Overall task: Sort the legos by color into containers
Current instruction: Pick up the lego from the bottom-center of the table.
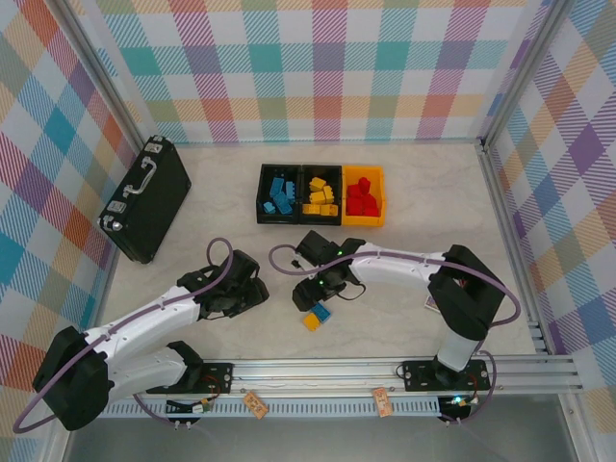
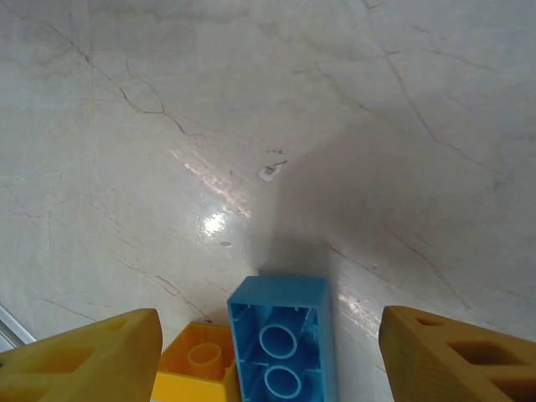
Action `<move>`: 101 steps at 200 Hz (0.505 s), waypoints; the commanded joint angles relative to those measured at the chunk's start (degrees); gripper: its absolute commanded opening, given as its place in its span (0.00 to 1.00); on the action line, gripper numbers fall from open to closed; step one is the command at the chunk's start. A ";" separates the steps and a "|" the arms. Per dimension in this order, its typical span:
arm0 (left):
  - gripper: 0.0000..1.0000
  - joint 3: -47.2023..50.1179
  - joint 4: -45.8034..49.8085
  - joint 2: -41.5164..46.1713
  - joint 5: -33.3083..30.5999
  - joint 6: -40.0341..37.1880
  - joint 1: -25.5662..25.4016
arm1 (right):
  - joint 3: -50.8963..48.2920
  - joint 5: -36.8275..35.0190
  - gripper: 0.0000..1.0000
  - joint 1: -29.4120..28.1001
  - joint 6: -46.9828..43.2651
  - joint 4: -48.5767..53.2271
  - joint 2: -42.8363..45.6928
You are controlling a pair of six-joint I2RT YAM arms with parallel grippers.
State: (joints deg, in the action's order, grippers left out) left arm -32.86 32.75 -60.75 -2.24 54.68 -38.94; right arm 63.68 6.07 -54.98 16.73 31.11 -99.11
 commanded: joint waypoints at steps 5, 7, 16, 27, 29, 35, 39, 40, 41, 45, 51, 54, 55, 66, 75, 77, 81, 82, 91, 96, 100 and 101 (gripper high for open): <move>0.57 1.05 -0.53 -0.53 -0.31 0.67 -0.52 | 2.08 -0.30 0.69 -0.52 -1.60 2.12 -2.21; 0.57 1.05 -0.57 -0.56 -0.31 0.69 -0.55 | 2.18 -0.36 0.69 -0.53 -1.61 2.18 -2.36; 0.57 1.13 -0.74 -0.80 -0.30 0.69 -0.53 | 2.31 -0.75 0.68 -0.70 -1.42 2.57 -3.02; 0.57 1.22 -0.97 -1.10 -0.14 0.69 -0.53 | 2.50 -1.36 0.67 -0.70 -1.35 2.99 -3.92; 0.57 1.22 -1.01 -1.09 -0.09 0.70 -0.55 | 2.50 -1.50 0.67 -0.73 -1.28 3.08 -4.08; 0.57 1.27 -1.03 -1.28 -0.05 0.72 -0.58 | 2.59 -2.24 0.66 -0.74 -1.13 3.32 -4.46; 0.57 1.29 -1.18 -1.36 -0.04 0.63 -0.53 | 2.67 -2.55 0.65 -0.74 -0.95 3.50 -4.68; 0.57 1.26 -1.15 -1.42 -0.04 0.66 -0.57 | 2.67 -2.59 0.65 -0.74 -0.93 3.55 -4.73; 0.57 1.28 -1.17 -1.40 -0.04 0.68 -0.59 | 2.67 -2.66 0.65 -0.74 -0.97 3.58 -4.75; 0.57 1.29 -1.28 -1.50 -0.04 0.71 -0.48 | 2.61 -2.93 0.64 -0.74 -0.91 3.62 -4.90; 0.57 1.24 -1.35 -1.60 0.02 0.65 -0.56 | 2.51 -3.42 0.63 -0.72 -0.66 3.70 -5.03; 0.57 1.29 -1.44 -1.63 0.03 0.58 -0.56 | 2.45 -3.65 0.63 -0.72 -0.55 3.75 -5.00; 0.57 1.30 -1.41 -1.64 0.04 0.55 -0.59 | 2.43 -3.76 0.62 -0.69 -0.55 3.76 -5.02; 0.57 1.22 -1.51 -1.73 0.02 0.61 -0.57 | 2.24 -4.79 0.60 -0.65 -0.22 3.89 -4.87; 0.57 1.23 -1.64 -1.88 -0.03 0.51 -0.57 | 2.07 -6.00 0.57 -0.59 0.18 4.12 -4.78; 0.57 1.22 -1.64 -1.91 0.00 0.52 -0.60 | 2.02 -6.16 0.57 -0.53 0.22 4.19 -4.78; 0.57 1.23 -1.71 -1.94 0.00 0.52 -0.55 | 1.92 -6.33 0.56 -0.42 0.32 4.21 -4.71; 0.57 1.23 -1.67 -1.97 0.02 0.52 -0.54 | 1.90 -6.33 0.56 -0.41 0.36 4.26 -4.70; 0.57 1.18 -1.76 -2.15 0.04 0.52 -0.53 | 1.64 -6.37 0.53 -0.05 0.53 4.27 -4.53; 0.57 1.13 -1.80 -2.25 0.04 0.44 -0.59 | 1.43 -6.70 0.51 0.09 0.64 4.31 -4.36; 0.57 1.13 -1.85 -2.20 0.04 0.43 -0.59 | 1.16 -6.76 0.49 0.26 0.74 4.26 -4.28; 0.57 1.13 -1.88 -2.28 0.04 0.43 -0.60 | 1.13 -6.81 0.49 0.29 0.75 4.24 -4.27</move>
State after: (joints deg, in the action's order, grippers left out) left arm -32.38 31.27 -62.33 -2.24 54.68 -38.94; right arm 65.06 1.30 -55.18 16.51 33.85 -103.92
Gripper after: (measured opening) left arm 0.568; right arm 0.524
